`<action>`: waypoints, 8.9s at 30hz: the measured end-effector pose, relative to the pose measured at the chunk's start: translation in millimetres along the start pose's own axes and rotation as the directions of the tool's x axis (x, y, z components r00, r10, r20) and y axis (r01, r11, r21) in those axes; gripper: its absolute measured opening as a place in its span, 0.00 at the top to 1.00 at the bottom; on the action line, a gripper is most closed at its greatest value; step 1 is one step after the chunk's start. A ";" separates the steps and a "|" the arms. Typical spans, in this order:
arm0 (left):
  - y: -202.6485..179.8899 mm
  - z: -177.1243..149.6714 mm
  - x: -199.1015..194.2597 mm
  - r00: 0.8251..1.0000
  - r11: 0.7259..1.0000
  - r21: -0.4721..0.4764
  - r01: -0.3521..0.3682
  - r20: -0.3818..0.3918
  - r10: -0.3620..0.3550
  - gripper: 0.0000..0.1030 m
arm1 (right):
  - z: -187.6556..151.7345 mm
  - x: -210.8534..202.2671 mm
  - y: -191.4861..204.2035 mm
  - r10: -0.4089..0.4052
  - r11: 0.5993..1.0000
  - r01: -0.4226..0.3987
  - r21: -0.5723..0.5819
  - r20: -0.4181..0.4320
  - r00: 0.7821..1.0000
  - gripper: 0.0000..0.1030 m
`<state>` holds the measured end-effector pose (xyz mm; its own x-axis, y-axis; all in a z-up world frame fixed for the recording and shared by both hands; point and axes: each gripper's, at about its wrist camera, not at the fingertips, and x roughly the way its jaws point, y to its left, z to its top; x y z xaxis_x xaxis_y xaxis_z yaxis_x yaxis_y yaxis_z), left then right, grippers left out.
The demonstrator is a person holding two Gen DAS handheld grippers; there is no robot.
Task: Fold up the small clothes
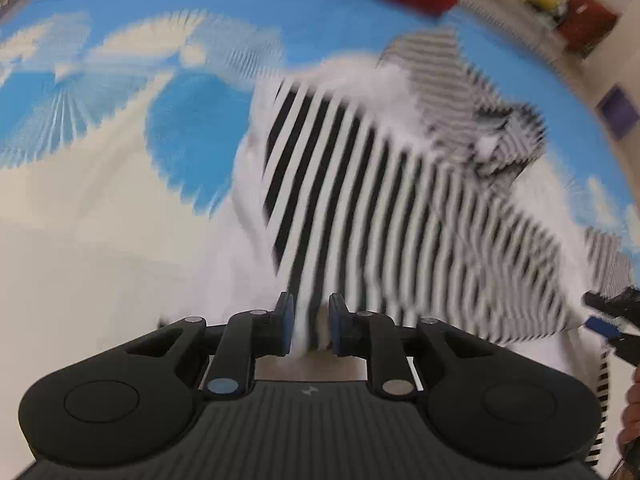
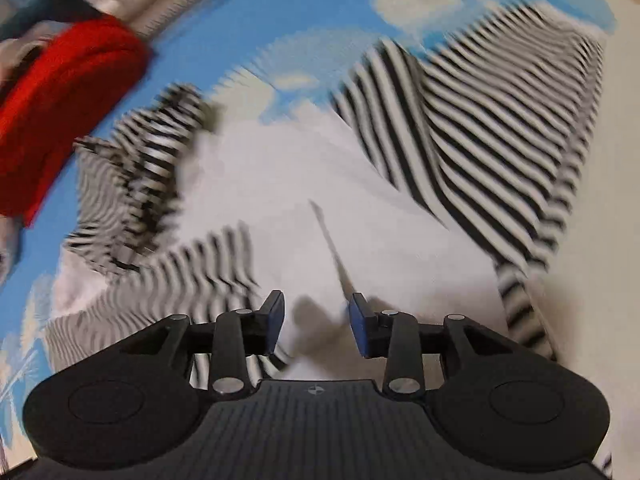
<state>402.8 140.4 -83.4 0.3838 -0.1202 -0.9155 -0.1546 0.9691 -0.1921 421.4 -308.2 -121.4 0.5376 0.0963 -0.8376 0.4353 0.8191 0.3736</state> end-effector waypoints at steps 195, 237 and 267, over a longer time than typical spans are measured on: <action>24.8 11.1 -23.7 0.998 0.970 -0.245 0.013 0.062 0.002 0.67 | -21.8 -43.0 -20.0 0.000 0.968 0.012 0.250 -0.047 0.999 0.67; -20.9 -1.3 -0.6 0.994 0.995 -0.037 0.088 0.061 -0.086 0.97 | -16.4 -36.5 -4.3 0.069 0.975 -0.056 0.216 -0.050 0.996 0.61; -61.3 6.5 -44.8 0.938 0.998 0.032 -0.056 0.343 0.042 0.50 | 6.3 -67.7 24.3 0.011 0.979 0.005 -0.204 0.080 0.997 0.59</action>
<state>401.0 87.8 -28.3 0.6659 0.0017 -0.7460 -0.1465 0.9808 -0.1286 400.1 -298.4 -53.1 0.5987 0.0598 -0.7987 0.2817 0.9178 0.2799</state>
